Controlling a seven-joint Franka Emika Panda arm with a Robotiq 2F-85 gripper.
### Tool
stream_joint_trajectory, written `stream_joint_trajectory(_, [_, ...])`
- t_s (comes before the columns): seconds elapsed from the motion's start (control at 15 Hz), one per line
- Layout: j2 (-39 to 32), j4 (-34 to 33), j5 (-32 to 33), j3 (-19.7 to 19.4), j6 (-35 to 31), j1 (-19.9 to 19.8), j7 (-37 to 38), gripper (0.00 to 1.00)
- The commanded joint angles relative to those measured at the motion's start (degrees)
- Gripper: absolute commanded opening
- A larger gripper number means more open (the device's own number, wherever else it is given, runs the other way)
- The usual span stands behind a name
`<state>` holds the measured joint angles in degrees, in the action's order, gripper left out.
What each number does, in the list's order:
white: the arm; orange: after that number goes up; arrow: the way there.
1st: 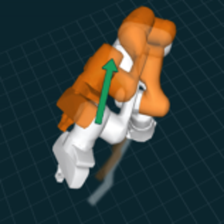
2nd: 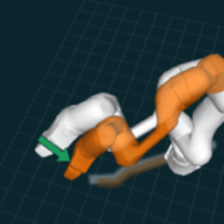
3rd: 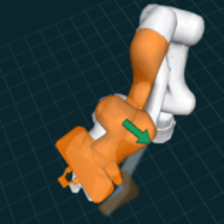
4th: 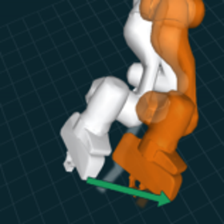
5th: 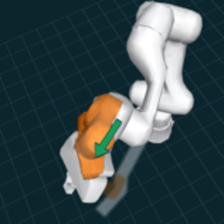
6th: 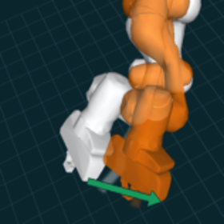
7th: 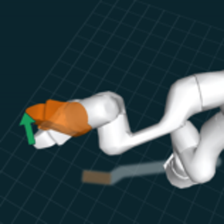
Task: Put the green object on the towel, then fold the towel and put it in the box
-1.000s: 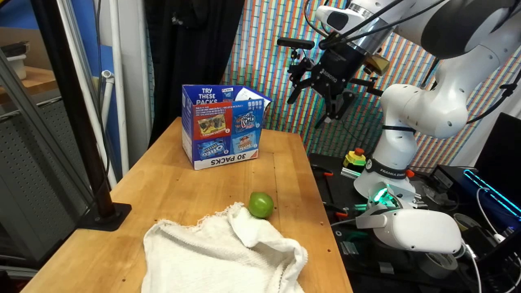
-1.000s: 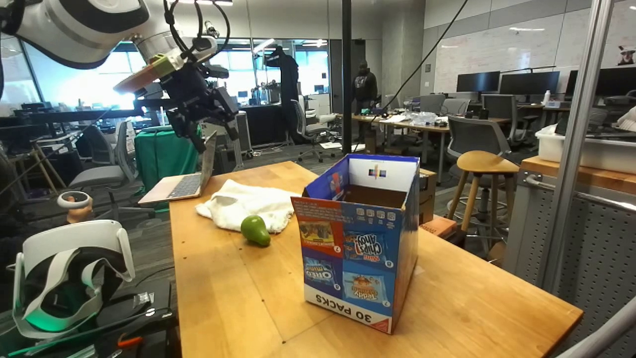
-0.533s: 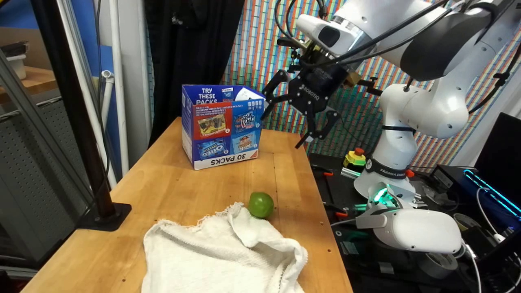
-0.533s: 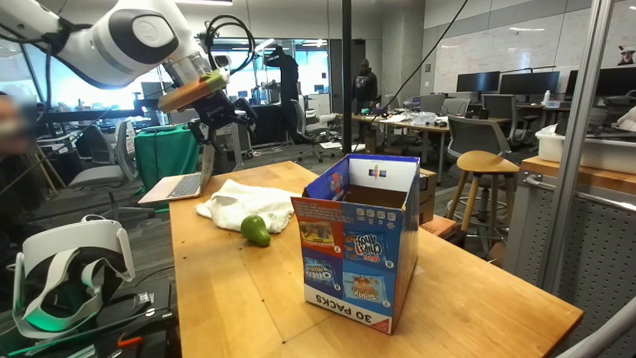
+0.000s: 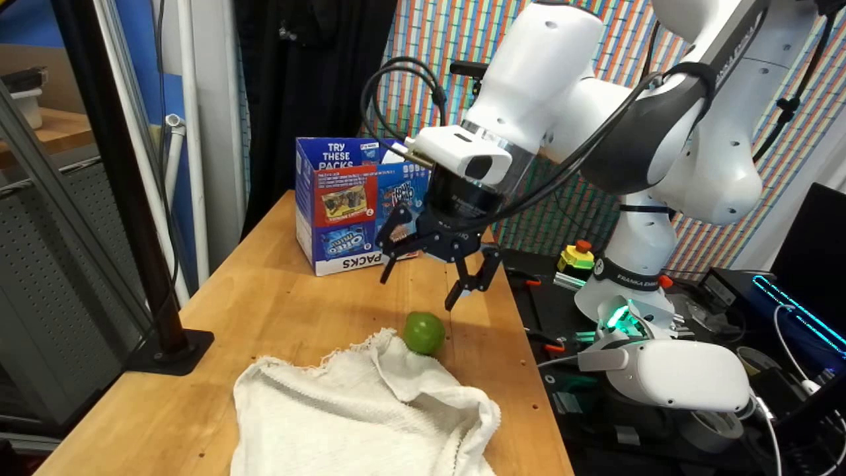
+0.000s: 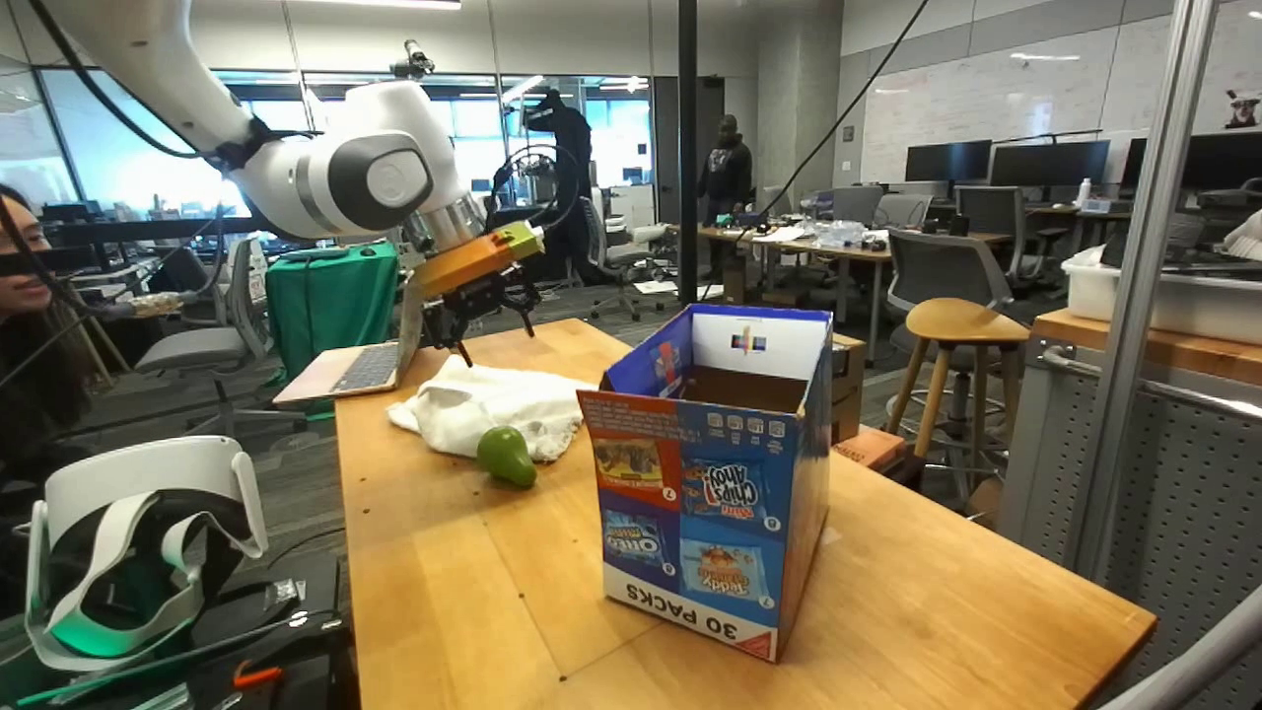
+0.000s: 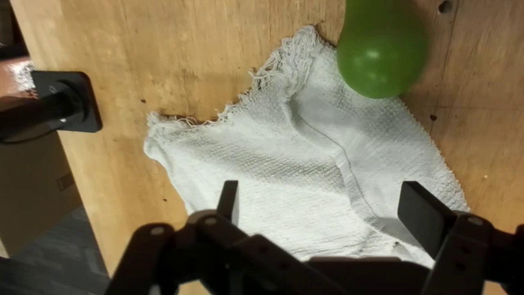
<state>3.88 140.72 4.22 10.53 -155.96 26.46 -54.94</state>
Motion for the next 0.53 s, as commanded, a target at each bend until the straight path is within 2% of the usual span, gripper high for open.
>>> stream_joint_trajectory(0.0, [-3.7,-3.1,-6.3,1.9,3.2,-1.5,-15.4,1.0])
stream_joint_trajectory(0.27, [-1.8,-1.5,-7.6,2.8,9.2,-5.0,-31.3,1.0])
stream_joint_trajectory(0.47, [-2.4,-1.0,-6.1,2.3,11.8,-7.5,-38.4,1.0])
